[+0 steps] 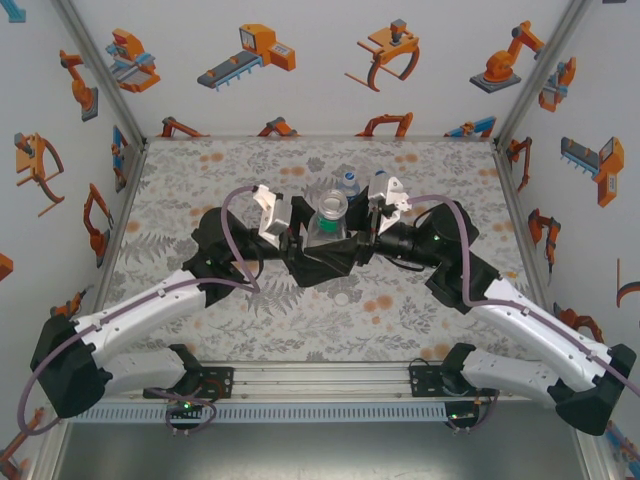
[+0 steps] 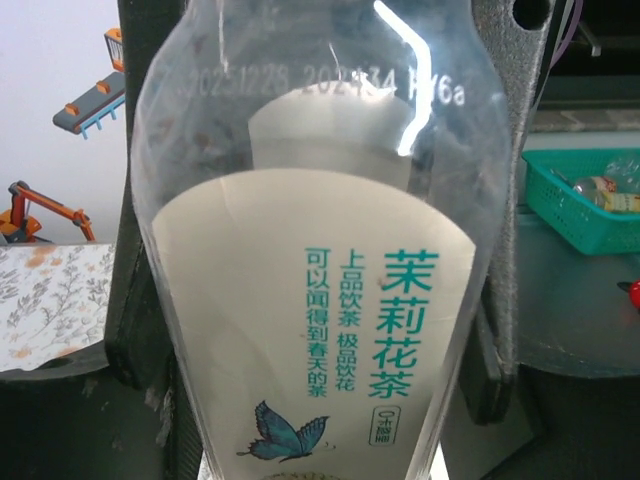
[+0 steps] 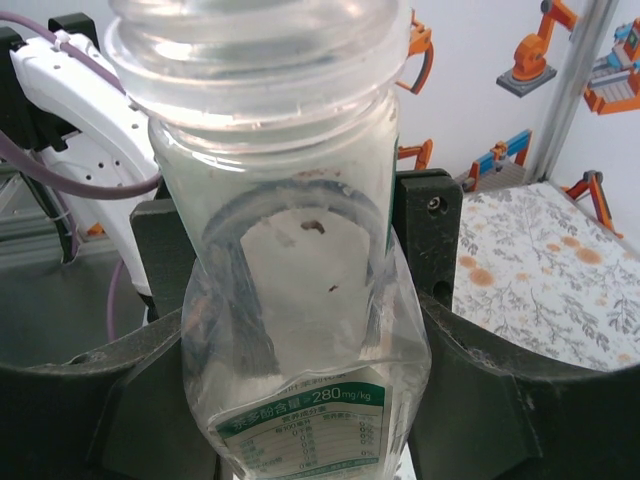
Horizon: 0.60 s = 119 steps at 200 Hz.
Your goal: Screw on the bottle caps
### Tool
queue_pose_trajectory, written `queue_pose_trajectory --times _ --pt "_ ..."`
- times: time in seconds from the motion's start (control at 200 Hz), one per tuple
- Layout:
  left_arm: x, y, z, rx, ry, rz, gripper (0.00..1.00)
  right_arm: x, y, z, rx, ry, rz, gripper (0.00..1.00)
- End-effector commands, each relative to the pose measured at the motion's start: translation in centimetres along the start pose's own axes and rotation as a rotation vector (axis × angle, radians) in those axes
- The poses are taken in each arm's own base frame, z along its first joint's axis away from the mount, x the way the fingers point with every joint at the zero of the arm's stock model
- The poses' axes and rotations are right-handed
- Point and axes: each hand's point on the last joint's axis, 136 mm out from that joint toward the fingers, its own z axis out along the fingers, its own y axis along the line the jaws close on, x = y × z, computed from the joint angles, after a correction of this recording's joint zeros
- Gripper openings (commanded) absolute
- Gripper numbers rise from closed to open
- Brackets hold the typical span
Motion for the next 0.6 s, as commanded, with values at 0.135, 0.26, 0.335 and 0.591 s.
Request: queue_pose_trajectory --times 0.135,0.26,0.335,0.591 --pt "-2.7 -0.9 0.2 0.034 -0.067 0.050 0.57 -2.3 0.2 -0.6 0.017 -0.092 -0.026 0.03" --pt "-2.8 -1.0 0.2 0.033 -0.067 0.055 0.49 -2.4 0.2 -0.7 0.019 -0.093 -0.025 0.03" --pt "-2.8 -1.0 0.2 0.032 -0.067 0.057 0.46 -2.3 0.2 -0.8 0.023 -0.091 -0.023 0.03" --pt "-2.3 -0.3 -0.3 -0.028 -0.031 0.078 0.36 -2.6 -0.6 -1.4 0.096 -0.067 -0.032 0.69"
